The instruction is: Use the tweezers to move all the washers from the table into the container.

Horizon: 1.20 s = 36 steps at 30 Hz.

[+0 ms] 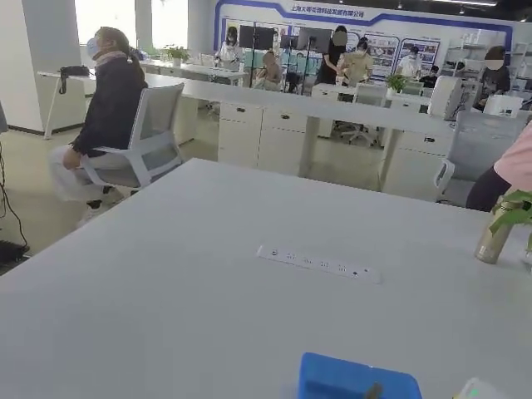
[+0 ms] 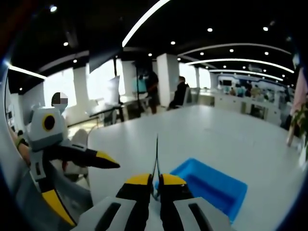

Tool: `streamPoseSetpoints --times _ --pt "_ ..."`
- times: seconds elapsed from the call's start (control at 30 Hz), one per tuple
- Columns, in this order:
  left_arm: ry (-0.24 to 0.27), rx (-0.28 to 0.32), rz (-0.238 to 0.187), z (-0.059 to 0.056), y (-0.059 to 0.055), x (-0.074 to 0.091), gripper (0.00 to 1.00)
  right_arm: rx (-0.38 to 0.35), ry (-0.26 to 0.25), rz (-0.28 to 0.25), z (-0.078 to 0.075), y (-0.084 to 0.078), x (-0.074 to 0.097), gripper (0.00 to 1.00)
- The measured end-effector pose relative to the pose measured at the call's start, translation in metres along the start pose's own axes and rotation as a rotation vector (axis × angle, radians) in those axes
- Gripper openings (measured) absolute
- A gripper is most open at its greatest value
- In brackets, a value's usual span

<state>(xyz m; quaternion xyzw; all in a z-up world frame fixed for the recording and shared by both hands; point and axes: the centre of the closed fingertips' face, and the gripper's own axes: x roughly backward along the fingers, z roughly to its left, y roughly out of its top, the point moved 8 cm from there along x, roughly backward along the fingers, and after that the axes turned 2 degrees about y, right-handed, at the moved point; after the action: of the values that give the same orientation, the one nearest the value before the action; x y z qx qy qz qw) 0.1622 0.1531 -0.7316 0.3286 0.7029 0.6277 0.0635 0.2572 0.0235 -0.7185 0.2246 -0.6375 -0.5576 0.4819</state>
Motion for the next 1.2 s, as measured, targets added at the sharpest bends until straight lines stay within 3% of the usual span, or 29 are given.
streamPoseSetpoints --times 0.2,0.53,0.8,1.2 --pt "-0.001 0.000 0.002 0.000 0.000 0.000 0.84 0.006 -0.006 -0.034 -0.007 0.019 -0.002 0.03" --pt "-0.001 -0.005 0.019 0.000 -0.001 0.000 0.84 -0.011 -0.030 -0.040 -0.035 0.036 -0.019 0.03" --pt "0.003 -0.011 0.020 0.000 -0.001 0.000 0.83 -0.096 -0.021 -0.023 -0.052 0.027 -0.036 0.03" --pt "0.004 -0.023 0.027 -0.001 -0.002 0.000 0.83 -0.225 -0.029 0.010 -0.070 0.011 -0.045 0.03"
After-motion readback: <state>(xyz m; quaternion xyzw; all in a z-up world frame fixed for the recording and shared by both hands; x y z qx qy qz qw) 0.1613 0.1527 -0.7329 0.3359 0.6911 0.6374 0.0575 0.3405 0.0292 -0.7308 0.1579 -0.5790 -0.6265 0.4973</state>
